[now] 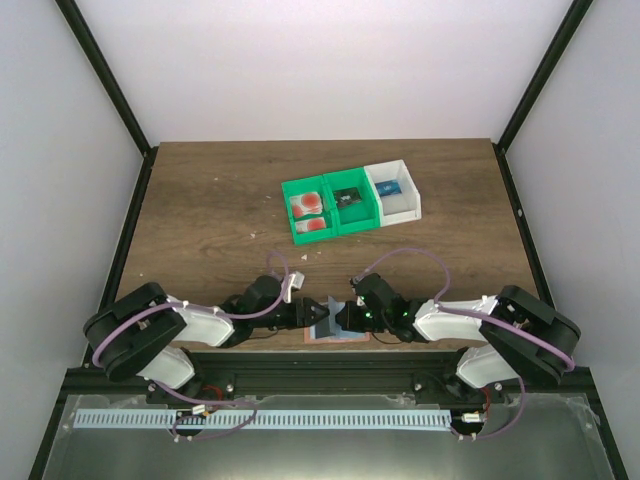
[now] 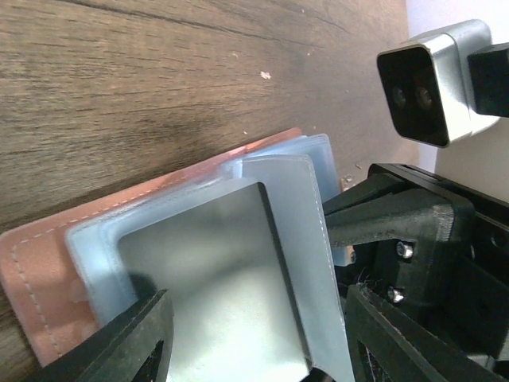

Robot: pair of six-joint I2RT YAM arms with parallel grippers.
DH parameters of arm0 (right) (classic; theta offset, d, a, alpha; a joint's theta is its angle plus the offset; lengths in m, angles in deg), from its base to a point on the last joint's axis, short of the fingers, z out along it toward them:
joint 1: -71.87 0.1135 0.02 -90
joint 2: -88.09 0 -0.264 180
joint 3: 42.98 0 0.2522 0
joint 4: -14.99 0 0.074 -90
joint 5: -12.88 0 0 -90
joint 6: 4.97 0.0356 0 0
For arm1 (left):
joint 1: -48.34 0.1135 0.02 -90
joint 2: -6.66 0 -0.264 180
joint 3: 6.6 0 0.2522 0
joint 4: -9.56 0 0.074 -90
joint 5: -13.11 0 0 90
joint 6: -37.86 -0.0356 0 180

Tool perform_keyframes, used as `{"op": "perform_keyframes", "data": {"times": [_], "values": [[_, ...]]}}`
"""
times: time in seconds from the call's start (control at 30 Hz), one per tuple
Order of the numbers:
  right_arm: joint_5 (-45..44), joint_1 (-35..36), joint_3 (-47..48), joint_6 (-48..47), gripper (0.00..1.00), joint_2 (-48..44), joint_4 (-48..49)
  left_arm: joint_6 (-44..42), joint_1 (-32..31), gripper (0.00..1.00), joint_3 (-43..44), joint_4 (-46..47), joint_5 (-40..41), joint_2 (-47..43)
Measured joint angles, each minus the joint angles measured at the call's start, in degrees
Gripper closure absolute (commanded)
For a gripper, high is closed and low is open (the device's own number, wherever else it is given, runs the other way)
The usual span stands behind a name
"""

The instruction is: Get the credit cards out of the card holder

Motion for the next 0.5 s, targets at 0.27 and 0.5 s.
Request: {"op": "perform_keyframes", "data": {"times": [0.27,0.5], "values": [[-0.02,0.00,-0.07,0.00,1.00,-0.07,0.07,0.94,0.00,0.39,-0.02,0.46,-1.38,-0.70],[-0.31,0.00,-0.17,-0.04,0.97,-0.74,-0.68,0.96,0.00,0.39,0.48,-0.44,-1.77,-3.30]]}}
